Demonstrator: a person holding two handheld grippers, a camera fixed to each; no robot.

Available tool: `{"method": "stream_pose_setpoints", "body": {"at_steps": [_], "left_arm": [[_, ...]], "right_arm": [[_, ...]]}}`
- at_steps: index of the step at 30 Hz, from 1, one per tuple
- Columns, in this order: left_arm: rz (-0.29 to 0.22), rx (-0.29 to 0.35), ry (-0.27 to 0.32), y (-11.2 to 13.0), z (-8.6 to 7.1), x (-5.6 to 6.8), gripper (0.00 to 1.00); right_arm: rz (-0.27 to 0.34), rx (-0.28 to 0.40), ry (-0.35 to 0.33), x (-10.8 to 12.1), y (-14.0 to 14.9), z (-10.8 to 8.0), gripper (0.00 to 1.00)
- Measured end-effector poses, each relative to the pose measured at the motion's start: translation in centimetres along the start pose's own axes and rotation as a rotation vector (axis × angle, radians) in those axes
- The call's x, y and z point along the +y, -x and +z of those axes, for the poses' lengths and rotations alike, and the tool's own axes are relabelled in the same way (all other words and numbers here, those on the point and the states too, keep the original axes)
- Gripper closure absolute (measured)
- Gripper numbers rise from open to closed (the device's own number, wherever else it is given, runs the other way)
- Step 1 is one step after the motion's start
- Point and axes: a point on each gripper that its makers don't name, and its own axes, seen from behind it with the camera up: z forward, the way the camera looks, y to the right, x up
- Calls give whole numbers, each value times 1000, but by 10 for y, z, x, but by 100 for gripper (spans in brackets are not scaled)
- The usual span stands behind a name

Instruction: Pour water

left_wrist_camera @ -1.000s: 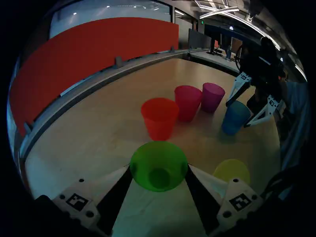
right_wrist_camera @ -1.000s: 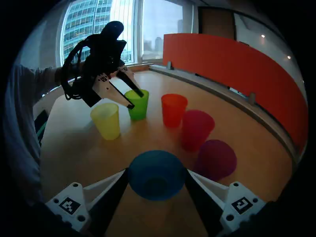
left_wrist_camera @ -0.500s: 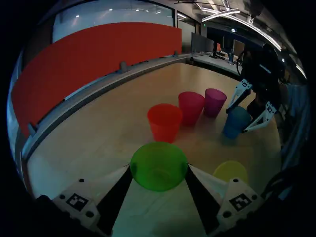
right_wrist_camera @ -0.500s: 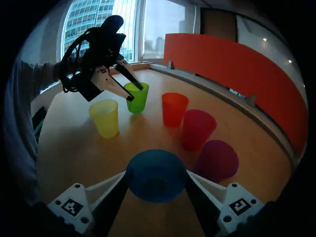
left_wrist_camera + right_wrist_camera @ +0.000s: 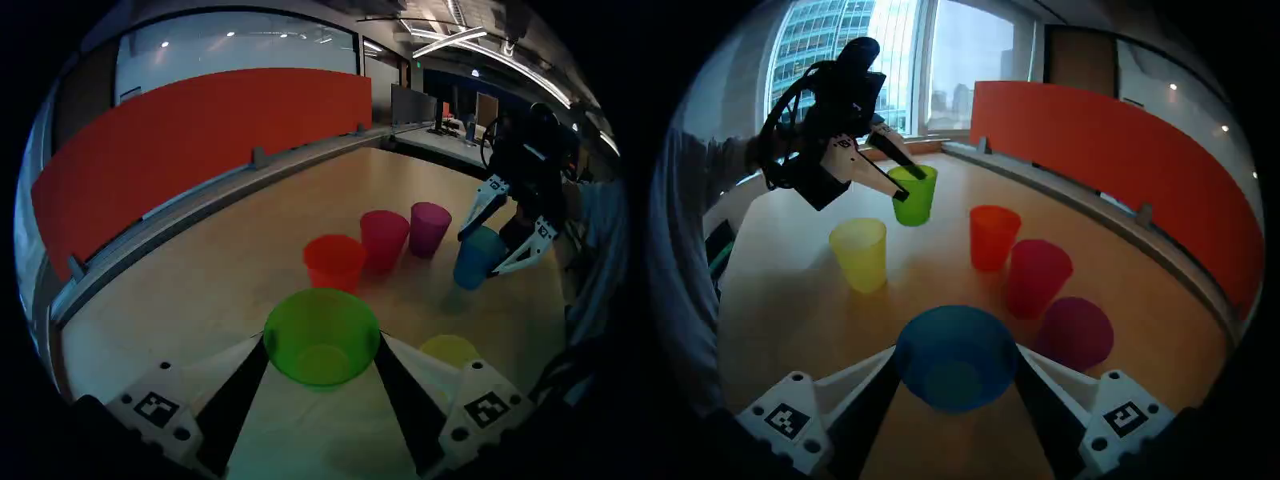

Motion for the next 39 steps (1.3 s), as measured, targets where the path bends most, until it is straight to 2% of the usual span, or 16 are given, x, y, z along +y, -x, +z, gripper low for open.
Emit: {"method": "stream_pose_setpoints", "body": {"at_steps": [6,20,32,39], "left_arm": [[0,48,-18,-14,-18,4,12],[-37,205,-50,-52,-54,12,12],[-69,314,-56,-73,-74,17,12],[-67,362,-55,-84,-85,28,12]], "right_arm": [[2,41,28,2,-15,-12,8],[5,159,81,6,-56,-44,8],[-6,262,105,6,-91,-58,8],[-16,312,117,7,-108,-66,8]]}}
